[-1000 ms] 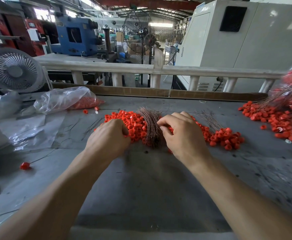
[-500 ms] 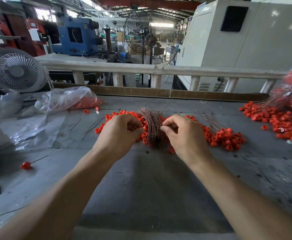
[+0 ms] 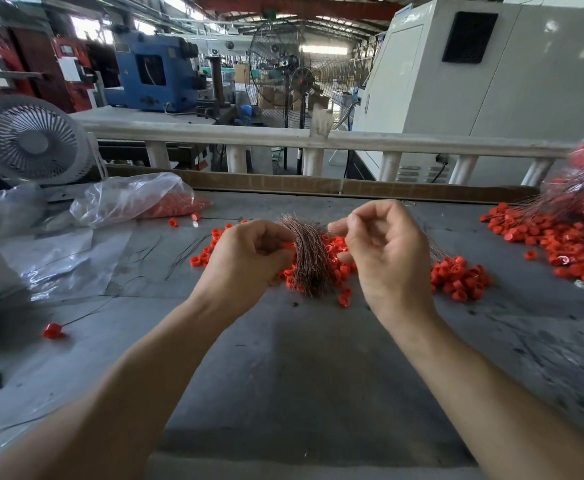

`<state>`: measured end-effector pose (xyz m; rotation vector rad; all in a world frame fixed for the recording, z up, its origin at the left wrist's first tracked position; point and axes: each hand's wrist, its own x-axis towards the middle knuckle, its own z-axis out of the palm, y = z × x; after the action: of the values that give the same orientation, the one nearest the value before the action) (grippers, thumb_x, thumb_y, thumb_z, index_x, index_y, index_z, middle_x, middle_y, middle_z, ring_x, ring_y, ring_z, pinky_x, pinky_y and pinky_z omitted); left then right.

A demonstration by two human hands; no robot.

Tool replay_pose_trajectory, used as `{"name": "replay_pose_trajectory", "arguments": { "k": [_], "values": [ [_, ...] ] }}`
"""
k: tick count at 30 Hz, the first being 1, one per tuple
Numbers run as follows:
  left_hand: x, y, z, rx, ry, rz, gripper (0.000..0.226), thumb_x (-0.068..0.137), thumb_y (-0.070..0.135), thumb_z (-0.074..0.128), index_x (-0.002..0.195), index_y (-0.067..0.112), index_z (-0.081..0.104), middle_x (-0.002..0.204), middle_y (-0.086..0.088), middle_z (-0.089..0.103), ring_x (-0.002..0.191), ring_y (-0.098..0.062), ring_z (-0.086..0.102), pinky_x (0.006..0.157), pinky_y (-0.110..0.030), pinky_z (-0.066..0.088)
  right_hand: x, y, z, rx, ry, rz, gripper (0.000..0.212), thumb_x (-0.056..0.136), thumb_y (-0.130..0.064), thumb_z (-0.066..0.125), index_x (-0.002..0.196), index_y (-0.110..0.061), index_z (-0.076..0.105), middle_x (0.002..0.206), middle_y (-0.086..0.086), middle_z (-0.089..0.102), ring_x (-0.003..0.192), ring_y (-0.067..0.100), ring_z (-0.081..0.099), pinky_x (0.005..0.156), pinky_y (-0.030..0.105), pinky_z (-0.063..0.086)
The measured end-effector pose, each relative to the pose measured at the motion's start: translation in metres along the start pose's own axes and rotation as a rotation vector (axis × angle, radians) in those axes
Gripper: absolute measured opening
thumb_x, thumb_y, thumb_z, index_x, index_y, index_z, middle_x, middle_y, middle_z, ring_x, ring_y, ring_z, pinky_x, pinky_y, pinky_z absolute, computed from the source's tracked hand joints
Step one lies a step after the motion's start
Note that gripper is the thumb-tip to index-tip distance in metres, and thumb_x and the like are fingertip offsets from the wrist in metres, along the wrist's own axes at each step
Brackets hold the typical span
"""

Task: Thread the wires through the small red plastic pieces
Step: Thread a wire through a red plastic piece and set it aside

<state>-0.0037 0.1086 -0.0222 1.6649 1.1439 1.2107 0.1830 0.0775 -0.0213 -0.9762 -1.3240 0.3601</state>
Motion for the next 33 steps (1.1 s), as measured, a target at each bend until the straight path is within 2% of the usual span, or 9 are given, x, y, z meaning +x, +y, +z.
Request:
{"name": "replay_pose_trajectory", "arguments": {
  "k": [4,8,10,13,18,22,25,27,33],
  "values": [
    [-0.003,0.003,0.000,-0.187,-0.084,-0.030,0.023,0.091,-0.008,0.067,0.106,0.010,0.071,0.095,-0.008,0.078,0.086,-0.024,0.075,0.073,-0.038,0.060,0.004,-0.010,-0.007,0.186,0.129,0.047,0.004,0.101,-0.007,0.056,0.100,-0.011,0.056,0.083,0.008,0.070,0.078,0.025,0.075,0.053,0.031,0.059],
    [-0.005,0.007,0.001,-0.214,-0.104,-0.008,0.022,0.090,-0.006,0.070,0.105,0.010,0.072,0.098,-0.014,0.076,0.081,-0.022,0.072,0.074,-0.037,0.060,0.013,-0.014,-0.015,0.325,0.263,0.174,0.001,0.102,-0.005,0.055,0.102,-0.006,0.056,0.085,0.012,0.060,0.075,0.029,0.076,0.049,0.030,0.057],
    [-0.006,0.009,0.001,-0.215,-0.107,0.007,0.021,0.088,-0.003,0.072,0.104,0.010,0.073,0.094,-0.018,0.073,0.078,-0.020,0.068,0.072,-0.035,0.057,0.017,-0.014,-0.018,0.381,0.331,0.227,0.002,0.101,-0.004,0.056,0.101,-0.004,0.058,0.078,0.006,0.060,0.071,0.028,0.076,0.048,0.030,0.057],
    [-0.007,0.009,0.002,-0.211,-0.114,0.031,0.021,0.088,-0.001,0.073,0.105,0.011,0.074,0.087,-0.010,0.068,0.076,-0.022,0.065,0.076,-0.042,0.057,0.023,-0.013,-0.024,0.430,0.425,0.297,0.005,0.101,-0.005,0.059,0.097,-0.007,0.062,0.077,0.003,0.061,0.067,0.022,0.074,0.047,0.028,0.055],
    [-0.009,0.011,0.003,-0.221,-0.141,0.076,0.027,0.090,-0.004,0.070,0.108,0.014,0.076,0.084,-0.008,0.063,0.074,-0.021,0.062,0.074,-0.031,0.059,0.027,-0.006,-0.033,0.423,0.477,0.377,0.007,0.102,-0.011,0.058,0.099,-0.012,0.064,0.085,0.006,0.073,0.071,0.021,0.075,0.041,0.024,0.049],
    [-0.011,0.012,0.004,-0.207,-0.158,0.100,0.030,0.090,-0.004,0.069,0.111,0.018,0.076,0.085,-0.011,0.063,0.074,-0.024,0.061,0.075,-0.034,0.058,0.024,-0.005,-0.032,0.363,0.419,0.412,0.009,0.104,-0.014,0.054,0.100,-0.015,0.062,0.072,0.001,0.072,0.067,0.024,0.076,0.039,0.024,0.048],
    [-0.012,0.012,0.004,-0.206,-0.163,0.111,0.032,0.090,-0.006,0.068,0.110,0.017,0.075,0.087,-0.007,0.065,0.074,-0.020,0.062,0.070,-0.027,0.056,0.017,-0.004,-0.026,0.276,0.313,0.440,0.012,0.104,-0.013,0.056,0.099,-0.016,0.067,0.067,-0.002,0.064,0.055,0.018,0.070,0.037,0.023,0.046],
    [-0.011,0.011,0.005,-0.218,-0.155,0.108,0.030,0.089,-0.008,0.068,0.110,0.013,0.073,0.088,-0.006,0.067,0.075,-0.019,0.064,0.069,-0.028,0.057,0.013,-0.004,-0.022,0.226,0.206,0.438,0.016,0.103,-0.010,0.056,0.099,-0.015,0.071,0.065,-0.005,0.063,0.051,0.012,0.062,0.038,0.024,0.047],
    [-0.008,0.010,0.005,-0.239,-0.135,0.119,0.025,0.088,-0.004,0.070,0.108,0.011,0.073,0.079,-0.001,0.068,0.071,-0.017,0.065,0.067,-0.031,0.057,0.006,-0.009,-0.015,0.138,-0.137,0.416,0.030,0.100,0.002,0.055,0.115,-0.016,0.073,0.085,0.006,0.074,0.066,0.012,0.063,0.052,0.023,0.053]
  ]
}}
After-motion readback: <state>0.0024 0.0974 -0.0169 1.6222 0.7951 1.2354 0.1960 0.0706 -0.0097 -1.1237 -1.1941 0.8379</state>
